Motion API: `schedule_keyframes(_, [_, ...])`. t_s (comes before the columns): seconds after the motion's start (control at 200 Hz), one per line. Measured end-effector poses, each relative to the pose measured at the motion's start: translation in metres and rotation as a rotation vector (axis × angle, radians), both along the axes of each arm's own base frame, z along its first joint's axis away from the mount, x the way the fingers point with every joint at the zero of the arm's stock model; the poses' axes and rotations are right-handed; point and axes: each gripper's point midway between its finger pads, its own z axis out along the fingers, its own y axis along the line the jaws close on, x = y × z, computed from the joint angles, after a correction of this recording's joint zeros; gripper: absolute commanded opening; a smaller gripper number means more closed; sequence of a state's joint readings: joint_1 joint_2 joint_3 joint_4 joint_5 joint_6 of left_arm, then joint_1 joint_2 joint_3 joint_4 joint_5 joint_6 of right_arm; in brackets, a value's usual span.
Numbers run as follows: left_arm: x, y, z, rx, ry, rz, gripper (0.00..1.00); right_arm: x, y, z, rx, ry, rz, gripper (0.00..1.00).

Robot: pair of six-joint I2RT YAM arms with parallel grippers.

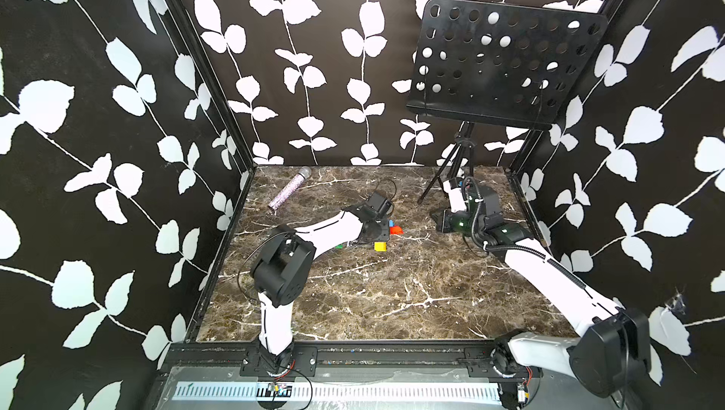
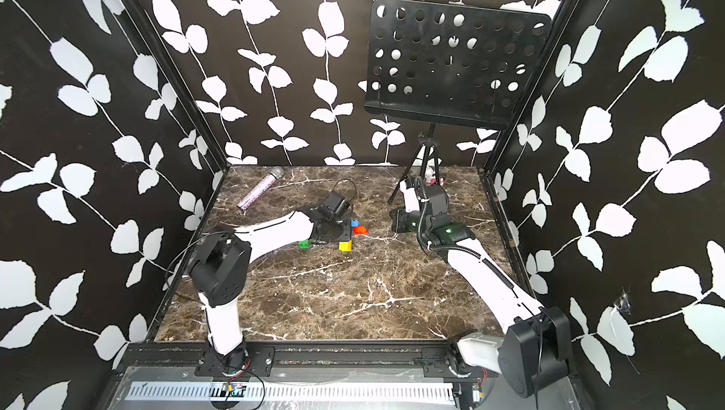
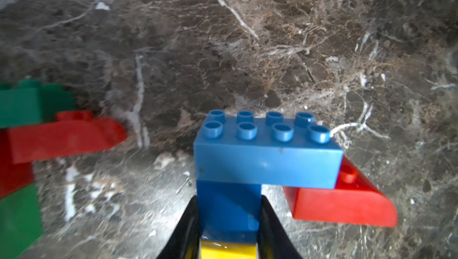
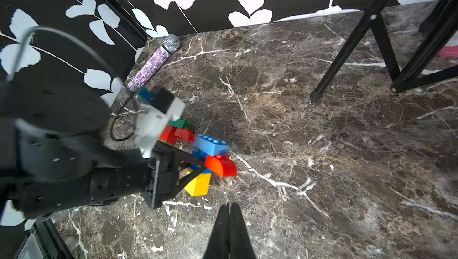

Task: Assemble the letter r with lego
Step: Place the lego brick at the center of the board, then reset both arms

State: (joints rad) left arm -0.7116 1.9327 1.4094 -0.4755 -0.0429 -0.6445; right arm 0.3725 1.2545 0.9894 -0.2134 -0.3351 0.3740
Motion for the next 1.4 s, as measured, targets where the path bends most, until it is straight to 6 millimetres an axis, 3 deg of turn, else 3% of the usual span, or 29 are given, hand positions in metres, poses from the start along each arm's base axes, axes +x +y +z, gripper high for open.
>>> schedule_keyframes(0.645, [-0.005, 0.011, -0.030, 0.096, 0.128, 0.020, 0.48, 0.002, 0.011, -0.013, 0.032, 0.023, 0.048, 0.00])
schedule_keyframes(0.7, [-0.004, 0.013, -0.032, 0.101, 0.135, 0.025, 0.54, 0.002, 0.011, -0.013, 0.033, 0.024, 0.050, 0.00])
schedule_keyframes(0.79, [-0.003, 0.016, -0.032, 0.104, 0.136, 0.021, 0.75, 0.002, 0.011, -0.012, 0.036, 0.022, 0.051, 0.00])
schedule_keyframes(0.835, [-0.001, 0.016, -0.031, 0.098, 0.127, 0.027, 0.97, 0.003, 0.011, -0.012, 0.037, 0.021, 0.051, 0.00])
schedule_keyframes(0.9, [0.001, 0.018, -0.025, 0.086, 0.097, 0.024, 0.99, 0.003, 0.010, -0.012, 0.037, 0.021, 0.050, 0.00])
schedule_keyframes(0.965, [-0.002, 0.021, -0.012, 0.062, 0.052, 0.018, 0.99, 0.003, 0.011, -0.012, 0.037, 0.021, 0.051, 0.00])
schedule_keyframes(1.04, [-0.006, 0.025, 0.020, 0.011, -0.031, -0.007, 0.99, 0.003, 0.010, -0.012, 0.034, 0.019, 0.051, 0.01])
schedule_keyframes(1.165, [-0.009, 0.038, 0.093, -0.047, -0.270, -0.056, 0.99, -0.004, 0.002, -0.013, 0.031, 0.002, 0.042, 0.35])
schedule_keyframes(1.29, [-0.019, 0.081, 0.161, -0.001, -0.599, -0.064, 0.99, -0.014, -0.024, -0.003, 0.042, -0.050, -0.016, 0.44])
schedule_keyframes(1.4, [-0.029, 0.129, 0.182, 0.108, -0.804, -0.038, 0.99, -0.015, -0.053, 0.016, 0.027, -0.147, -0.105, 0.50])
